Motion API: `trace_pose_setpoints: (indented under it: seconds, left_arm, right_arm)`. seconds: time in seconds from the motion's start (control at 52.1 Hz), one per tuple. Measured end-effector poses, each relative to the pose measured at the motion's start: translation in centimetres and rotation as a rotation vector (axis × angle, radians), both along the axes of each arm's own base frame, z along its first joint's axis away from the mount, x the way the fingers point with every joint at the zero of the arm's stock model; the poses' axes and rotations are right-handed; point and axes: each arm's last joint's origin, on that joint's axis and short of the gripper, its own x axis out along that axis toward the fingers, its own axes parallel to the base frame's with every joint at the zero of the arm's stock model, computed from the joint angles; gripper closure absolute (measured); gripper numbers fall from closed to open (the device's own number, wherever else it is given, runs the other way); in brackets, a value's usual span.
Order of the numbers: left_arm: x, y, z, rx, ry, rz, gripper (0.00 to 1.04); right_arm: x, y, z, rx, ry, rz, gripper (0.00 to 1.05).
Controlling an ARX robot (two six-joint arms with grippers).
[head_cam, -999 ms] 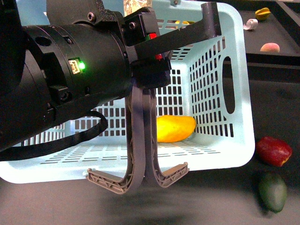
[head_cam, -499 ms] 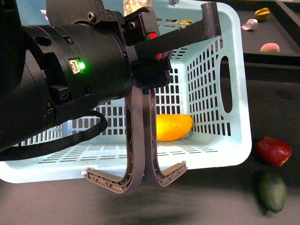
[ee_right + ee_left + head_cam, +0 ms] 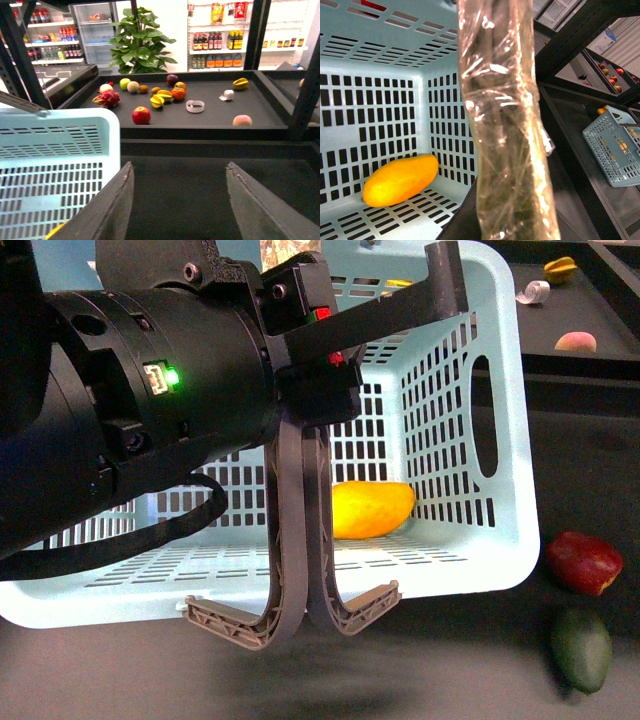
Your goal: Pick mango with right arm and hold basket with left
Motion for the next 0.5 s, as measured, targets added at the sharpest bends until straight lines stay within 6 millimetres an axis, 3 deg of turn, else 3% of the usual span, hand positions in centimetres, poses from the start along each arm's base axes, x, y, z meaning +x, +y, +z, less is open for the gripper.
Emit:
trace_pose_setpoints:
  seconds: [0.327,0.499]
  left_arm:
    - [0.0,0.0,0.0,0.002,-0.001,-0.001,0.99]
    - [0.0,0.0,0.0,0.001,-0.001,-0.002,0.99]
  right_arm:
    - [-1.4,-0.2,-1.0,-0.032,0.001,-0.012,1.03]
    - [-1.9,-0.2,-1.3,-0.035,0.000,-0.012,1.03]
